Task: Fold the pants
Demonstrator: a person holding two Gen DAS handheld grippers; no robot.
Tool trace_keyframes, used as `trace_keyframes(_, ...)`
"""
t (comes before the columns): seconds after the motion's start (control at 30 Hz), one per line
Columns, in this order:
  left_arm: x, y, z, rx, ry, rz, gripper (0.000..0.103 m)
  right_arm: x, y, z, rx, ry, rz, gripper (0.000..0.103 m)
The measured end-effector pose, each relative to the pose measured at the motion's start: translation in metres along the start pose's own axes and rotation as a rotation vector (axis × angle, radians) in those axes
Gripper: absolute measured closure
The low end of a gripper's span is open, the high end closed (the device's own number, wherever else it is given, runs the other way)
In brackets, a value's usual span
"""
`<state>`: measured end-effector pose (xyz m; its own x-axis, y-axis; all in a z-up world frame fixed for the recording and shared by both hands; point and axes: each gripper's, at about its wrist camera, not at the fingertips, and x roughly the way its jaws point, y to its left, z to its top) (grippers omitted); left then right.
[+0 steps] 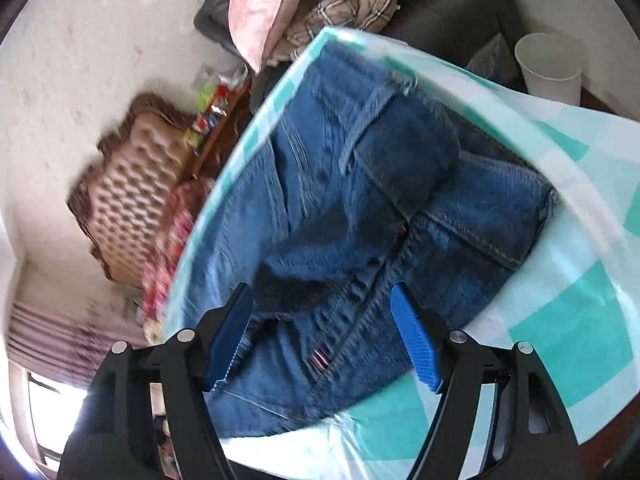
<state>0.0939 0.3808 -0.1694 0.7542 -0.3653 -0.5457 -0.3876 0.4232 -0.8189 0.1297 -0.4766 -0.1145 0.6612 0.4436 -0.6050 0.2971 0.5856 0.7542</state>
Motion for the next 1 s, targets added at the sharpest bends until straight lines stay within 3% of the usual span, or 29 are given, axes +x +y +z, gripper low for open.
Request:
trace_keyframes(0.13, -0.002, 0.005, 0.003, -0.035, -0.014, -0.023, 0.063, 0.007, -0.002, 0.011, 0.043, -0.027, 0.019, 0.032)
trace_keyframes(0.3, -0.007, 0.017, 0.011, -0.098, -0.039, -0.036, 0.062, 0.021, -0.008, 0.026, 0.08, -0.038, -0.067, 0.032)
trace_keyframes(0.43, -0.007, 0.019, 0.015, -0.116, -0.051, -0.04, 0.068, 0.027, 0.003, 0.024, 0.026, -0.06, -0.154, 0.033)
trace_keyframes(0.47, -0.005, 0.02, 0.019, -0.127, -0.05, -0.038, 0.076, 0.029, 0.004, 0.025, 0.017, -0.062, -0.177, 0.039)
trace_keyframes(0.5, -0.002, 0.02, 0.022, -0.128, -0.046, -0.034, 0.081, 0.031, 0.004, 0.024, 0.005, -0.063, -0.222, 0.055)
trace_keyframes(0.53, 0.0, 0.022, 0.026, -0.128, -0.039, -0.027, 0.096, 0.033, 0.004, 0.025, -0.001, -0.06, -0.282, 0.066)
trace_keyframes(0.6, 0.0, 0.02, 0.031, -0.13, -0.031, -0.023, 0.101, 0.03, 0.006, 0.03, 0.003, -0.054, -0.295, 0.093)
trace_keyframes(0.77, -0.047, -0.015, 0.029, -0.03, -0.072, -0.031, 0.101, -0.025, 0.043, 0.029, -0.086, -0.101, -0.205, 0.099)
trace_keyframes(0.87, -0.057, -0.003, 0.019, -0.027, -0.066, 0.011, 0.101, -0.033, 0.031, 0.019, -0.079, -0.088, -0.234, 0.099)
trace_keyframes(1.0, -0.039, 0.033, 0.015, -0.09, -0.012, 0.062, 0.101, -0.001, -0.006, 0.01, -0.058, -0.003, -0.332, 0.099)
